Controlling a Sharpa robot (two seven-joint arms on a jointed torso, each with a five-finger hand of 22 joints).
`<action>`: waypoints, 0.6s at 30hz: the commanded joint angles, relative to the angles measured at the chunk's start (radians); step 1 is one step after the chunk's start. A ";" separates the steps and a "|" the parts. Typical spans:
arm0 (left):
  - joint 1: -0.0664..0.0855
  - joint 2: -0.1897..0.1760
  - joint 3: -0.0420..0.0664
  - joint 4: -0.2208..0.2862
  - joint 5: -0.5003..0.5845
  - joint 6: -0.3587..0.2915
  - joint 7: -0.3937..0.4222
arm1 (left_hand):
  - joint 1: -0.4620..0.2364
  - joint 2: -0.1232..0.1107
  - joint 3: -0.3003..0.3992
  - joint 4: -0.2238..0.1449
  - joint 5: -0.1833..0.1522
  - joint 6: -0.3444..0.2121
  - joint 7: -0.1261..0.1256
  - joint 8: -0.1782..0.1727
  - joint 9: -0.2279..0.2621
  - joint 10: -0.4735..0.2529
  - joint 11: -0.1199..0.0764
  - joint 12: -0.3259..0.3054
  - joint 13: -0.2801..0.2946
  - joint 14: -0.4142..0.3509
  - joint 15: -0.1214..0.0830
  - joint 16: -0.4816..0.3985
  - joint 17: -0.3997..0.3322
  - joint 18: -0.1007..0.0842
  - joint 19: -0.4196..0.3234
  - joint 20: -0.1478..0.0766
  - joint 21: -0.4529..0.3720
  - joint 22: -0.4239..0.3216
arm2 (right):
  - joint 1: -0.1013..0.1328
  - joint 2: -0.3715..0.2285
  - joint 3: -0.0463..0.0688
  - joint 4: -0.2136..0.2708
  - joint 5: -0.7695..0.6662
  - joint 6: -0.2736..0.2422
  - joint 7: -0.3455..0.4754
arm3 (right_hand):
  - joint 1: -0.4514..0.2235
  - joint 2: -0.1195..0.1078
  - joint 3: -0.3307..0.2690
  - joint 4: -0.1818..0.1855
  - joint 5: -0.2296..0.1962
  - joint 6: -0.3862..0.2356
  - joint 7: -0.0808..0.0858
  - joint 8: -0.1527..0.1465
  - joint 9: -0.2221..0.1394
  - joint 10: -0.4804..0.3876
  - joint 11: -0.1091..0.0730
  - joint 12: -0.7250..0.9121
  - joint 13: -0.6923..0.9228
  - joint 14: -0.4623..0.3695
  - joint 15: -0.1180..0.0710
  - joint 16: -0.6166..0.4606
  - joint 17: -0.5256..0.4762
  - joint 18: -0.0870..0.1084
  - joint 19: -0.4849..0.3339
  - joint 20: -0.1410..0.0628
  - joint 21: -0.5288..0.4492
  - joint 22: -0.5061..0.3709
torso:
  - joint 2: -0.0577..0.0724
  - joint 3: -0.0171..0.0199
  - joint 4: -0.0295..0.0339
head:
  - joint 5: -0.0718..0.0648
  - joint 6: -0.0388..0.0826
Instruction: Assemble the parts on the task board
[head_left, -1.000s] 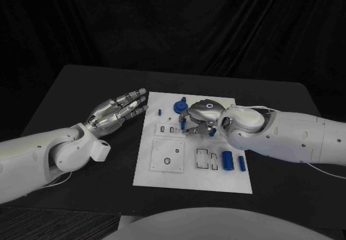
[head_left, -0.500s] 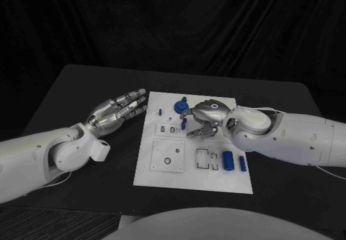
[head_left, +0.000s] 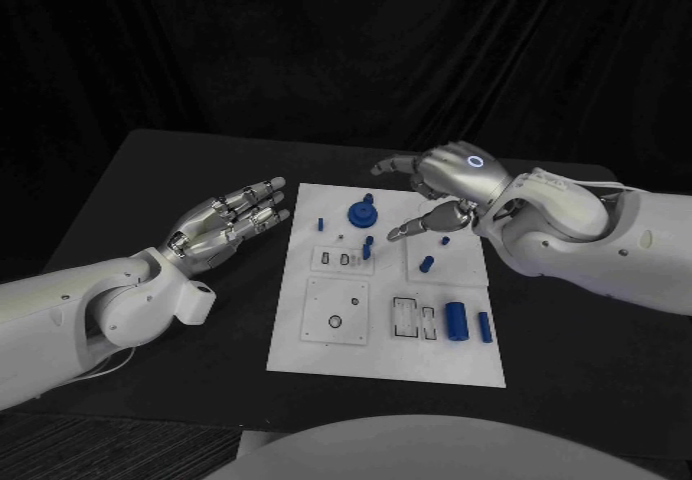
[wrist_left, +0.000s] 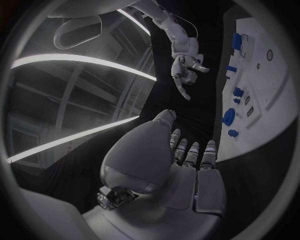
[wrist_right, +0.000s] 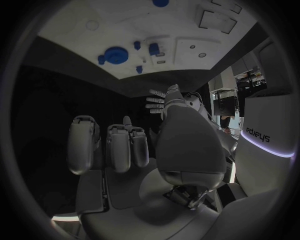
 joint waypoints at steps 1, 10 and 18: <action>0.040 0.008 0.004 -0.006 -0.108 -0.100 -0.012 | -0.052 -0.023 -0.032 0.051 -0.158 -0.001 -0.019 0.004 0.001 0.123 0.069 0.127 0.034 0.069 0.023 0.076 0.023 0.016 0.027 0.010 0.018 0.008 | 0.026 -0.021 0.001 0.013 0.057 -0.098 0.037 | -0.058 0.061 0.046 -0.002 0.010 0.046 0.004 0.024 0.007 0.105 0.001 0.004 0.263 0.088 0.005 0.008 0.182 0.004 0.032 0.001 0.011 0.206 | 0.001 0.0015 -0.0006 | -0.008 0.003; 0.224 0.075 0.004 -0.063 -0.546 -0.165 -0.262 | -0.344 -0.037 -0.262 0.068 -0.443 0.260 0.077 0.072 0.037 0.541 0.113 0.797 0.358 0.595 0.056 0.748 0.310 0.009 0.577 0.028 0.361 0.175 | 0.068 -0.070 0.001 0.004 0.160 -0.118 0.099 | -0.060 0.173 0.118 -0.008 0.062 0.161 0.015 0.124 0.036 0.105 0.012 0.004 0.263 0.097 0.015 0.039 0.223 -0.008 0.054 0.010 0.069 0.222 | -0.005 0.0082 -0.0141 | 0.009 0.003; 0.297 0.159 0.004 -0.069 -0.825 -0.108 -0.543 | -0.425 -0.029 -0.350 0.080 -0.451 0.587 0.066 0.350 0.206 1.479 0.006 1.466 1.539 1.541 -0.052 1.523 1.556 -0.016 0.919 -0.074 1.026 0.703 | 0.071 -0.076 0.000 -0.007 0.176 -0.157 0.109 | -0.057 0.218 0.124 -0.011 0.162 0.147 0.015 0.164 0.047 0.105 0.013 0.004 0.263 0.096 0.016 0.037 0.219 -0.007 0.052 0.012 0.067 0.221 | -0.008 0.0178 -0.0290 | 0.024 0.000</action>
